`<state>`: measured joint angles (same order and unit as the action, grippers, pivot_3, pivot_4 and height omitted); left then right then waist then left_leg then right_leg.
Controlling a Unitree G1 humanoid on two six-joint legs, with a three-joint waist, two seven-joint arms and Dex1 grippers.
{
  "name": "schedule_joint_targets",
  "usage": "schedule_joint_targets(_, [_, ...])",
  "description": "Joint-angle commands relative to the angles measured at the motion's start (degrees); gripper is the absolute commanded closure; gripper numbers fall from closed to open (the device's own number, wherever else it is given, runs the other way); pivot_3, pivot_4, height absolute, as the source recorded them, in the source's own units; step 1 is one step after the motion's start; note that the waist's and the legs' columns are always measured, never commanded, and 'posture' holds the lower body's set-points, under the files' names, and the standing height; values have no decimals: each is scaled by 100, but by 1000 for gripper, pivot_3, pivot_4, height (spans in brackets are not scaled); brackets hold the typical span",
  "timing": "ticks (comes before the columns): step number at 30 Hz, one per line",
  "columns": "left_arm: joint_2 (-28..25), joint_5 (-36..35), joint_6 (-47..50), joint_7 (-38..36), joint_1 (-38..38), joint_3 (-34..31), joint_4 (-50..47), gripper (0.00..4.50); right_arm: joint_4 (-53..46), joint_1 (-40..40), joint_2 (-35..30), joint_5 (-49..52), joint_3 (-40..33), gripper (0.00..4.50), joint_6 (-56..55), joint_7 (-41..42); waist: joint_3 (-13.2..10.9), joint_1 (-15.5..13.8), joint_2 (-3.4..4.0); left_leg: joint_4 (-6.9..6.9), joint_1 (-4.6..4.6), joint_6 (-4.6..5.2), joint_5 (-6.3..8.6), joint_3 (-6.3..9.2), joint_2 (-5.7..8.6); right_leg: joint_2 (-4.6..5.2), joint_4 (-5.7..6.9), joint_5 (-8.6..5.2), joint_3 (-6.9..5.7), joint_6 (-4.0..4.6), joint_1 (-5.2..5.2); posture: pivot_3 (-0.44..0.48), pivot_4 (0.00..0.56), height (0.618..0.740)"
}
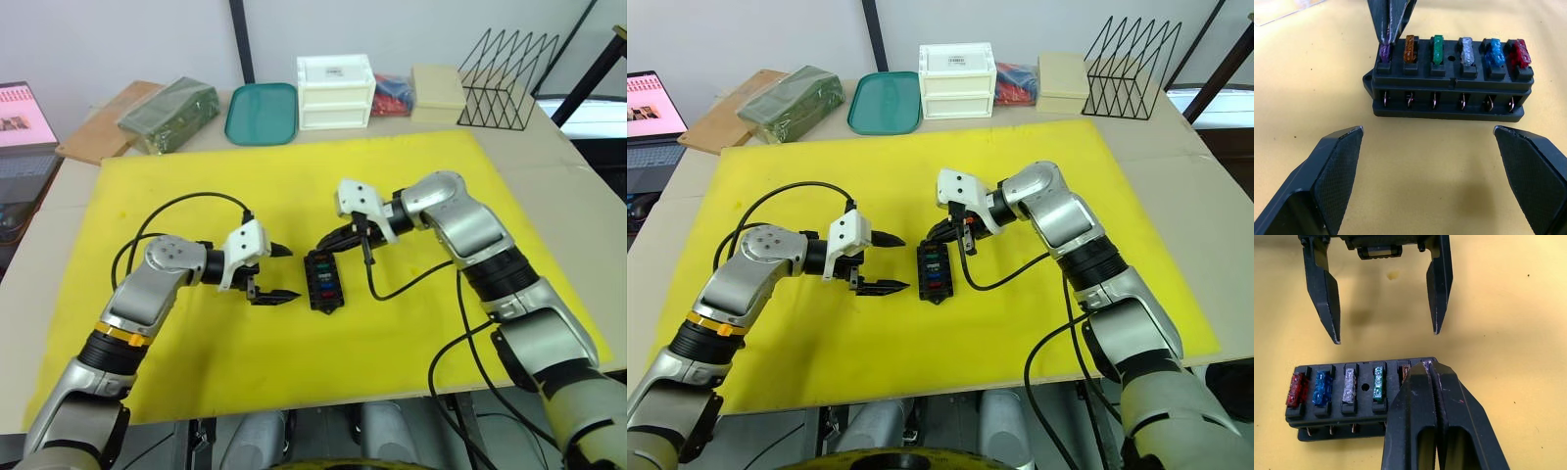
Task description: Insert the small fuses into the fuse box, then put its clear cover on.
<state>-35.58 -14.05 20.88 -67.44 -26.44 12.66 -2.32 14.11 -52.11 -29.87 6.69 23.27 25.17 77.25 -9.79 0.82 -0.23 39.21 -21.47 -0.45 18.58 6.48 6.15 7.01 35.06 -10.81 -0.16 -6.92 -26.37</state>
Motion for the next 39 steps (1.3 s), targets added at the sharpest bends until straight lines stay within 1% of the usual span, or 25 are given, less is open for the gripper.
schedule_joint_targets(1, [-37, -78, -63, 3, -26, -119, -136, 0, 117, 27, 7, -166, 89, 4466, -104, 13, 0, 0, 0, 0, 1, 0, 0, 0, 0, 0, 0, 0, 0, 0, 0, 0, 150, 740])
schedule_joint_targets(21, [-44, -96, -33, 29, 9, -97, -250, 0, 193, 120, -132, -483, 307, 4466, -304, 99, 5, -7, -1, 0, 5, 0, 0, 1, 0, 0, 0, 0, 0, 0, 5, 0, 150, 740])
schedule_joint_targets(27, [-45, -89, -17, 35, 5, -87, -260, 0, 300, 2, -33, -416, 146, 4466, -377, 41, 5, -7, -1, 0, 5, 0, 0, 1, 0, 0, 0, 0, 0, 0, 6, 0, 150, 740])
schedule_joint_targets(34, [-42, -79, -15, 40, -5, -78, -258, 0, 395, -77, -60, -437, 119, 4466, -408, 46, 5, -8, -1, 0, 5, 0, 0, 1, 0, 0, 0, 0, 0, 0, 6, 0, 150, 740])
schedule_joint_targets(39, [-45, -78, -7, 46, -9, -77, -265, 0, 195, -93, -149, -354, 77, 4466, -185, 192, 5, -10, -1, 0, 5, 0, 0, 1, 0, 0, 0, 0, 0, 0, 6, 0, 150, 740])
